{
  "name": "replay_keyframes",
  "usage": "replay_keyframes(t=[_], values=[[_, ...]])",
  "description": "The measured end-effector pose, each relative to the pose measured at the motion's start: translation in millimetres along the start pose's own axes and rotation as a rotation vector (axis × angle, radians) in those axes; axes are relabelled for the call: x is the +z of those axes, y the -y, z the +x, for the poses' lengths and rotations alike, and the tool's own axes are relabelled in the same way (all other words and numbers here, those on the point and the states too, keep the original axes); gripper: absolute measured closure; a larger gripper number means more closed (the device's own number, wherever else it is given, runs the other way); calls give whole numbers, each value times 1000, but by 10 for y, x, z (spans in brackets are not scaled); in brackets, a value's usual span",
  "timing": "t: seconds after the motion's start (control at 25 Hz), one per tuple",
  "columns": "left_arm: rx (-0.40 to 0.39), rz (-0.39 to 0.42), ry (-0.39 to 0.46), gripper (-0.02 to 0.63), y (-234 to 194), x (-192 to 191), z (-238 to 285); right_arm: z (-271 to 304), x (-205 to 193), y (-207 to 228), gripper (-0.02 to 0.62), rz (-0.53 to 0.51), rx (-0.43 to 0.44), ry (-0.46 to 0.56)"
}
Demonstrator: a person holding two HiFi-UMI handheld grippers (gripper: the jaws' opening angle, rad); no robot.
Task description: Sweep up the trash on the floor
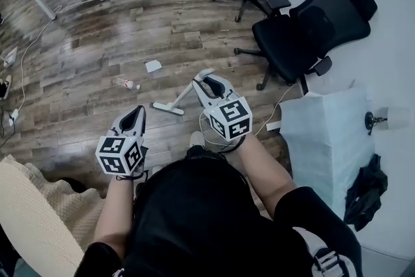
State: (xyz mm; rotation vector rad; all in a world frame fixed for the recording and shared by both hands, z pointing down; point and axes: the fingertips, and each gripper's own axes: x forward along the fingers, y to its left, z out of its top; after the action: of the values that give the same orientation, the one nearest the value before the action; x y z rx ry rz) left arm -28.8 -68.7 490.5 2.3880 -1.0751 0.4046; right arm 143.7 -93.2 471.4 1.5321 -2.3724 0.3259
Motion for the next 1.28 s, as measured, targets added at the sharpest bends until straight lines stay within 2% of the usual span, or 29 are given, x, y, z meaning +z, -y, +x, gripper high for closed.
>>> replay_keyframes(t=[0.16, 0.36, 0.48, 0.6, 0.84, 0.92, 1.08, 1.28], values=[[-70, 65, -20, 612, 436, 173, 566, -425, 149, 699, 495, 74, -85, 71], [-140, 116, -26, 612, 1003, 371, 1082, -951, 139, 1272, 497, 50, -167, 100], [-169, 148, -25, 612, 1293, 471, 1296, -1212, -102, 1708, 497, 54, -259, 59], [-183, 164, -34, 612, 1476, 487, 1477, -1487, -406, 2218, 497, 78, -387, 11], [-177, 161, -85, 612, 1614, 386, 1677, -2001, -991, 3169, 497, 139, -651, -72], [-174, 161, -108, 612, 1635, 344, 1711, -2109, -1154, 3382, 497, 148, -711, -101], [-165, 153, -146, 611, 1612, 283, 1772, -2093, -1338, 3538, 497, 117, -728, -155], [-139, 136, -154, 612, 1548, 296, 1769, -1776, -1357, 3388, 497, 75, -636, -173]])
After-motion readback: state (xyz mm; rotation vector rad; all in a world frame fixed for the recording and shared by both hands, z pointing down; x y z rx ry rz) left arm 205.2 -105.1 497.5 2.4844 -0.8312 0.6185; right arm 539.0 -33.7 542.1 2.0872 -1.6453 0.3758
